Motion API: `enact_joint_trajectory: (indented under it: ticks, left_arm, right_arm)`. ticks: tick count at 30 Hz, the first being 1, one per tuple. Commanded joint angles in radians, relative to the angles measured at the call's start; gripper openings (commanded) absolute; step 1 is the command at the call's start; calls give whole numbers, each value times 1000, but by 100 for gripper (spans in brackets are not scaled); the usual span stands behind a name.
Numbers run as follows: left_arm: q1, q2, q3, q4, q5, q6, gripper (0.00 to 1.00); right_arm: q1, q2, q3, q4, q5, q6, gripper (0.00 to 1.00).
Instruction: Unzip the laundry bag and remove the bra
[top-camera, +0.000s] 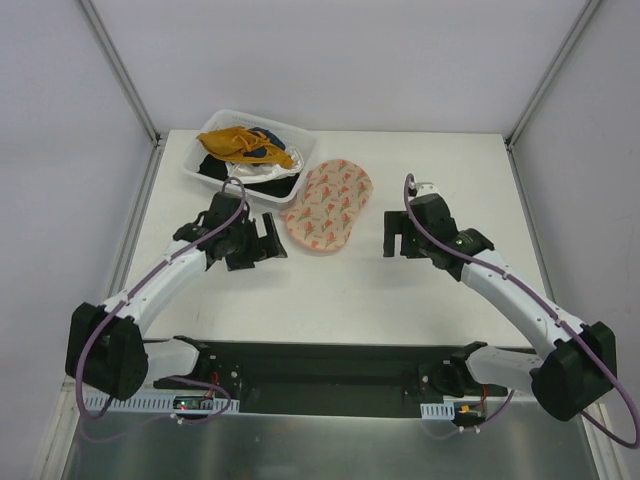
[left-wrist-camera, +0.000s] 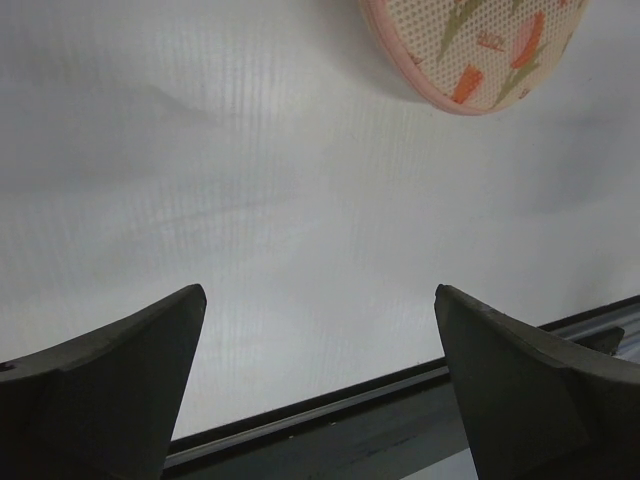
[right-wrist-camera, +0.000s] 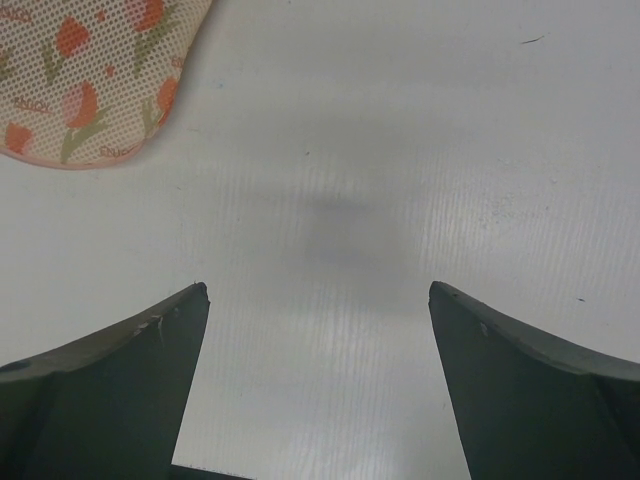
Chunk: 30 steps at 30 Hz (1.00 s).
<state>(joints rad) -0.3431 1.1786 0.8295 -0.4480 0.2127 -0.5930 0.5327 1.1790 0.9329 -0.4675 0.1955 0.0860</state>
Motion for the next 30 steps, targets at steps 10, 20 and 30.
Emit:
enact_joint_trajectory:
  ticks: [10,20,30]
  left_arm:
    - [-97,481,384,107,-12,-119,94]
    - [-122,595,411,117,-108,-149,89]
    - [-163,730,493,196,-108,-107,0]
  right_arm:
    - [72,-24,95,-82,84,6,96]
    - [72,10,142,-105,137,-49,96]
    - [72,-13,80,-66,107,-19,96]
